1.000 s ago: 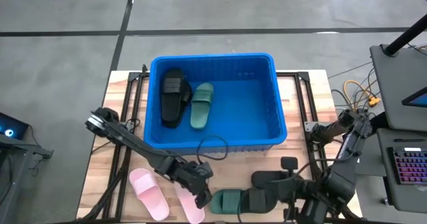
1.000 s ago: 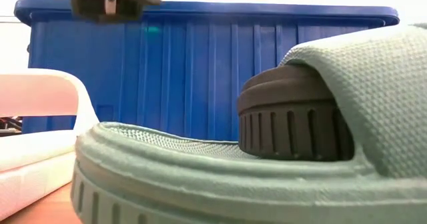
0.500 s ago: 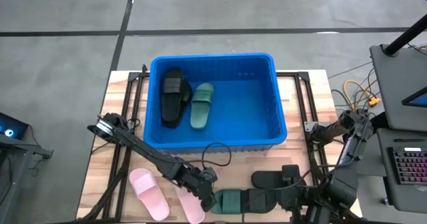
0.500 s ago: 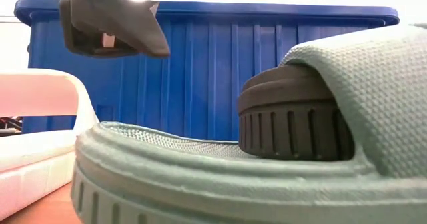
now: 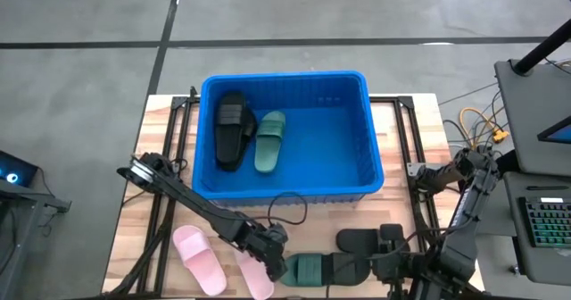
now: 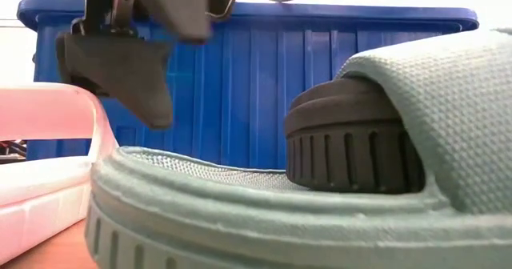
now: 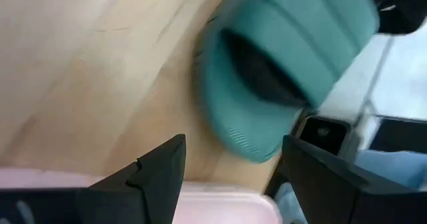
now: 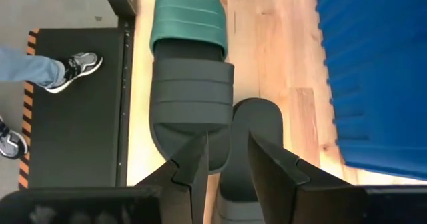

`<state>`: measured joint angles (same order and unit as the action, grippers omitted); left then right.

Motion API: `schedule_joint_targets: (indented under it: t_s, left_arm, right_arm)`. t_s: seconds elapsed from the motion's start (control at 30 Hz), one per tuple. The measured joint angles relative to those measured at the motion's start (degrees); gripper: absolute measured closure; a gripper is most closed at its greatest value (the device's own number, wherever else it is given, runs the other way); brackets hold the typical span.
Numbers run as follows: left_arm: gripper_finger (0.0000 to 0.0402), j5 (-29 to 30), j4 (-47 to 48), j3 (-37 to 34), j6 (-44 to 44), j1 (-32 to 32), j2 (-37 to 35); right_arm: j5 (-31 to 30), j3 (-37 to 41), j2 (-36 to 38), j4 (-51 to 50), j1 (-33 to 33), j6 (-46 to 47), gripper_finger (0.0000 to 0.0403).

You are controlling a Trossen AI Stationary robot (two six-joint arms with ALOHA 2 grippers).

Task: Pick and place slides into bin
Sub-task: Put the green slipper on the green slipper

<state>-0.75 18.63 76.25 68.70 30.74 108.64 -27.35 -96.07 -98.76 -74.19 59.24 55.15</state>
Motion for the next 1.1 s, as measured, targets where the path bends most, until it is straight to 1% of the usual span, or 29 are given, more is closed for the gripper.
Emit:
schedule_joint_targets:
  t_s: [0.1, 0.17, 0.33, 0.47, 0.63, 0.83, 1.1]
  left_arm:
    - [0.0168, -0.24, -5.53, 0.2, 0.4, -0.04, 1.35]
    - [0.0168, -0.56, -6.63, 1.16, 1.31, -0.04, 2.97]
    - [0.0169, -0.85, -3.71, 4.17, 1.51, 0.01, 6.63]
    - [0.0169, -0.4, -1.42, 6.14, 1.51, 0.07, 7.91]
    - [0.0169, 1.48, -0.77, 6.66, 1.6, 0.0, 7.04]
    - [0.0169, 2.55, 8.48, 8.96, 0.86, -0.04, 5.79]
    - [0.0169, 2.61, 6.44, 8.7, 1.48, -0.03, 5.85]
  right_arm:
    - [-0.37, 0.37, 0.0, 0.15, 0.0, 0.36, 0.0305]
    - [-0.98, 0.47, 0.0, 0.25, 0.0, 0.36, 0.0305]
    - [-1.2, 0.41, 0.0, 0.56, 0.01, 0.06, 0.0305]
    - [-1.18, 0.41, 0.0, 0.89, 0.13, -0.13, 0.0308]
    - [-1.18, 0.41, 0.0, 1.26, 0.15, -0.24, 0.0309]
    - [-1.18, 0.41, 0.0, 1.66, 0.15, -1.23, 0.0305]
    - [-1.18, 0.41, 0.0, 2.06, 0.15, -1.61, 0.0312]
